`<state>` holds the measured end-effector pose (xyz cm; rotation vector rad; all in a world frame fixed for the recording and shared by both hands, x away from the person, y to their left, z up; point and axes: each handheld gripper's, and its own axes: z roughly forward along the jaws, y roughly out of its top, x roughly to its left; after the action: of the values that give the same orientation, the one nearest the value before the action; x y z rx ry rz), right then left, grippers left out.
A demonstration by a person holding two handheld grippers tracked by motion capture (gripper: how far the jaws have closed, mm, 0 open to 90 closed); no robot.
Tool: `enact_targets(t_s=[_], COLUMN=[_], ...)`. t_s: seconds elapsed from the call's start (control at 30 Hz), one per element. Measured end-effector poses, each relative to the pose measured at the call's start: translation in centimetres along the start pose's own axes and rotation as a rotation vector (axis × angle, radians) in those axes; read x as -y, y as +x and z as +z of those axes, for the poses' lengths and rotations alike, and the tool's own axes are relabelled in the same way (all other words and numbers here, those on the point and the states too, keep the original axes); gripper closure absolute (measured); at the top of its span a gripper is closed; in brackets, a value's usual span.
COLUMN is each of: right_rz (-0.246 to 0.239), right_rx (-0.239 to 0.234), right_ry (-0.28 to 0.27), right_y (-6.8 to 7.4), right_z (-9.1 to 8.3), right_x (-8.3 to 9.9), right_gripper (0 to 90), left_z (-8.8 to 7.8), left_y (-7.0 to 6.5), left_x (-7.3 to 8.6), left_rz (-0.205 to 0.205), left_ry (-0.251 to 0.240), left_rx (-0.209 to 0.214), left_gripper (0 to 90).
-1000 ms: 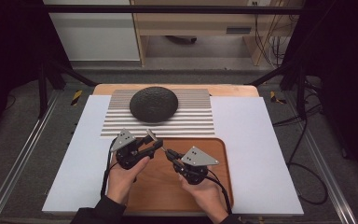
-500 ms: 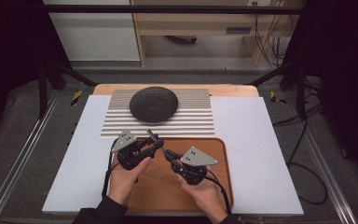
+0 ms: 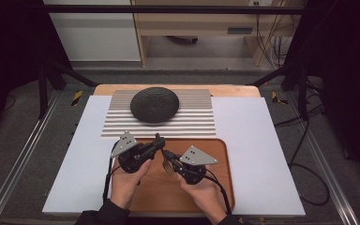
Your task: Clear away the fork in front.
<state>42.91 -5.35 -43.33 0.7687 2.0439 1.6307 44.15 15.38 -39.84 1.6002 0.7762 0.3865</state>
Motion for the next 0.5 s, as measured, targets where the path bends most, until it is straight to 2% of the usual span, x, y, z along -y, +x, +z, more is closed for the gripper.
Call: enact_targets(t_s=[0.17, 0.23, 0.43, 0.5], right_rz=[-0.004, -0.006, 0.002, 0.008], right_rx=[-0.002, 0.004, 0.031, 0.033], right_ry=[0.009, 0.016, 0.058, 0.077], right_y=[-0.1, -0.4, -1.7, -2.1], right_z=[-0.1, -0.3, -0.9, -1.1], right_x=[-0.1, -0.1, 0.2, 0.3], right_gripper=[90.0, 90.0, 90.0, 90.0], left_z=[-0.5, -0.8, -1.8, -2.3], left_y=[0.0, 0.1, 0.4, 0.5], left_x=[-0.5, -0.7, -1.0, -1.2], left_rz=[0.027, 0.026, 0.021, 0.031], left_ry=[-0.002, -0.002, 0.003, 0.006], left_rx=[-0.002, 0.0, -0.008, -0.008], left_gripper=[86.9, 86.9, 86.9, 86.9])
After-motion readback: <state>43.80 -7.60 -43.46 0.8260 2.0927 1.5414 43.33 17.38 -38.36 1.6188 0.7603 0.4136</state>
